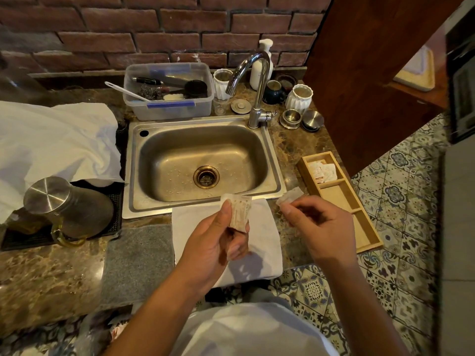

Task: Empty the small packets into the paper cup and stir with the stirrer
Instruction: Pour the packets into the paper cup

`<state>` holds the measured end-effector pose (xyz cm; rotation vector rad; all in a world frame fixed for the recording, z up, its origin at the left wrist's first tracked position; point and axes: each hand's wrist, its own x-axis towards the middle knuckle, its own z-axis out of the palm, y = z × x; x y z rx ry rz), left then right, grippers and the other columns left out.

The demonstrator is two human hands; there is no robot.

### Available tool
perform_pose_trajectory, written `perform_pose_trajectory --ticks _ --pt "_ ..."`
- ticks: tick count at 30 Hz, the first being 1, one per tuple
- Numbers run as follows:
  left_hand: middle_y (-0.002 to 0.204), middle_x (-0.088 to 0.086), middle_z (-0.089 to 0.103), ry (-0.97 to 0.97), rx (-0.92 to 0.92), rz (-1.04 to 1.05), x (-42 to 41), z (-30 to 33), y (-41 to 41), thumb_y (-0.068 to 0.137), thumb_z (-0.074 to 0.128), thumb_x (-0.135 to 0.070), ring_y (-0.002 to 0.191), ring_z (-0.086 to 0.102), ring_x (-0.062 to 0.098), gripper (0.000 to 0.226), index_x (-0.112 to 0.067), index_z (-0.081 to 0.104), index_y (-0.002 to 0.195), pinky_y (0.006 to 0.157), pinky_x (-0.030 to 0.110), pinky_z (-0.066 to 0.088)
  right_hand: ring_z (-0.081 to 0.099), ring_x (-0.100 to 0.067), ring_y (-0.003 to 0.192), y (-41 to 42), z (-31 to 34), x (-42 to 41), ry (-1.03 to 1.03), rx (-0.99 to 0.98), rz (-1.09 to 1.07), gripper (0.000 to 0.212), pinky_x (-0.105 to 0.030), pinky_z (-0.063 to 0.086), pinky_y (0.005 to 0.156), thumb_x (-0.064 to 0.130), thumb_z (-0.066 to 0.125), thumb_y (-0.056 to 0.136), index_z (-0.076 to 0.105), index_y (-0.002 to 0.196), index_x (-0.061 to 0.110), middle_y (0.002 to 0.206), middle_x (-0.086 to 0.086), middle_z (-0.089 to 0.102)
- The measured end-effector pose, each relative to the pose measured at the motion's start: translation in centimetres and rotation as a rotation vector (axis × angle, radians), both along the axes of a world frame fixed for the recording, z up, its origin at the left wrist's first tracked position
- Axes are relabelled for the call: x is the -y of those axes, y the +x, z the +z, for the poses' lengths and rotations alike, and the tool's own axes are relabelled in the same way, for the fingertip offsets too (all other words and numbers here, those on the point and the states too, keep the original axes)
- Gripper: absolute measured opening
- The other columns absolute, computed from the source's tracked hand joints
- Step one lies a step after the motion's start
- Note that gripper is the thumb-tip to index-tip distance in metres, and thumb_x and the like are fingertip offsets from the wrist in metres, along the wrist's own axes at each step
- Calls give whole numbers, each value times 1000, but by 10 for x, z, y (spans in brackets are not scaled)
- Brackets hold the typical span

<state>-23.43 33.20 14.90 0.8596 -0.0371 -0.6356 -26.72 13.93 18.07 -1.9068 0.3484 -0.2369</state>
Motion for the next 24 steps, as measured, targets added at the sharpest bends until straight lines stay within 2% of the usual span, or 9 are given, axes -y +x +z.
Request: perform_pose_trajectory --ticks 4,6,8,10,13,15,20,24 --pt "50 6 36 -57 -18 -1 -1 -2 -1 104 32 -39 44 29 14 48 -11 60 77 48 25 32 65 4 65 3 -12 10 13 -41 -29 5 -9 51 61 13 72 92 77 93 12 72 8 74" --pt "51 5 36 -50 -16 4 1 -4 -2 105 30 -38 44 28 14 49 -15 62 77 48 25 30 67 3 69 6 -20 21 5 -67 -39 8 -10 52 63 16 71 93 77 97 15 79 7 75" --pt "51 5 36 -26 -24 29 5 -5 -3 104 33 -39 44 28 14 47 -15 61 75 48 27 27 67 3 68 10 -30 36 10 -96 -51 7 -11 52 63 17 71 93 77 97 18 78 9 75" --pt "51 5 36 0 -48 56 11 -7 -2 103 36 -41 44 27 14 45 -14 60 74 48 29 24 66 2 67 17 -42 51 34 -118 -71 7 -15 53 64 19 72 93 78 98 19 76 10 75" --pt "50 5 35 36 -62 65 22 -10 -2 102 38 -40 45 20 18 44 -14 60 74 49 33 19 71 -10 78 27 -64 74 52 -183 -98 7 -28 57 75 25 72 93 78 97 23 85 9 77" --pt "49 5 35 54 -78 81 30 -11 -1 100 41 -41 45 19 19 43 -14 59 72 48 34 18 69 -16 74 33 -81 87 131 -235 -132 7 -31 56 70 25 72 93 79 94 23 83 4 77" --pt "47 5 36 105 -119 103 51 -13 5 98 42 -42 41 30 15 45 -11 56 69 47 31 23 57 -13 58 43 -128 110 271 -396 -185 12 -24 49 51 23 71 94 78 92 13 72 -7 69" --pt "50 5 37 164 -118 110 68 -15 10 101 39 -43 44 32 17 46 -12 58 73 48 29 31 56 -14 59 45 -170 116 381 -527 -264 14 -27 48 54 24 70 95 77 96 13 78 -8 72"
